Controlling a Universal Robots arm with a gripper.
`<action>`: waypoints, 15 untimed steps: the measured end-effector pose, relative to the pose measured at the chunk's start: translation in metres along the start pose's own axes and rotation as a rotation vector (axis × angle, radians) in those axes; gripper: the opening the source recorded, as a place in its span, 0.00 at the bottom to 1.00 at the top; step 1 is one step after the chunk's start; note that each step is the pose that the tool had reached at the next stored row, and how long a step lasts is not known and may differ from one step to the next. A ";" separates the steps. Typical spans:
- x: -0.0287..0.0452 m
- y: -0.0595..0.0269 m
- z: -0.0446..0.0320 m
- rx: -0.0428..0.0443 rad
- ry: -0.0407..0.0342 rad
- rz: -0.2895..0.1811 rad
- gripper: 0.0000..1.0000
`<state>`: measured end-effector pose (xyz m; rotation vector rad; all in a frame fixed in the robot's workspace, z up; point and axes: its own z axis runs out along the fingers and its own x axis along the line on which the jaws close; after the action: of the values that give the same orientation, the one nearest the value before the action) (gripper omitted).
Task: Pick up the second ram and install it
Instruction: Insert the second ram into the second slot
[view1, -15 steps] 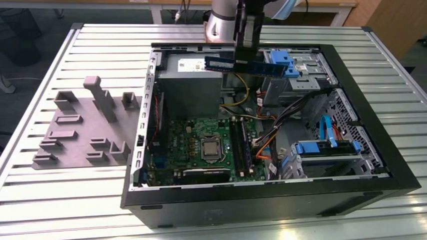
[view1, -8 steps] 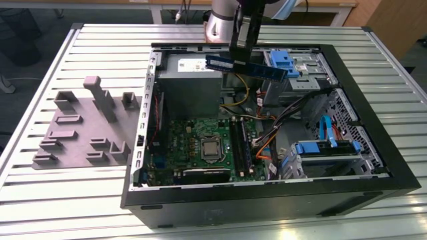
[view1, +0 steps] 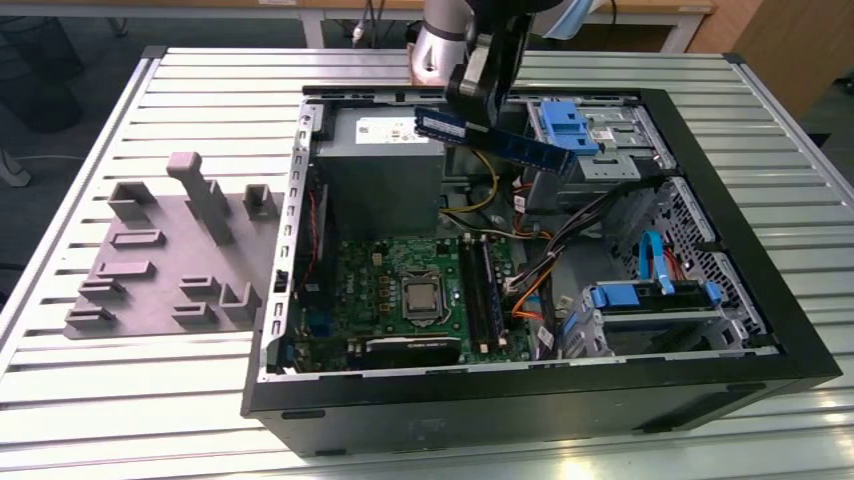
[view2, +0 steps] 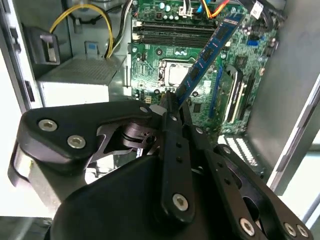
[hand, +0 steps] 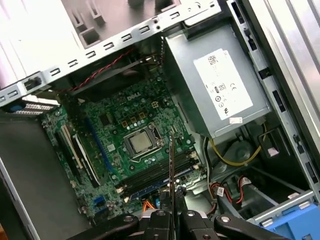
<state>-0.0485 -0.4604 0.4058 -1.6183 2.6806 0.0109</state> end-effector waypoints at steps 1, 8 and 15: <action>0.0000 0.0000 0.0003 0.0004 0.0004 0.017 0.14; 0.0000 0.0000 0.0026 0.0033 0.0030 0.139 0.14; 0.0001 0.0000 0.0048 0.0062 0.0056 0.257 0.14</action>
<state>-0.0485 -0.4604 0.4010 -1.2630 2.8681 0.0001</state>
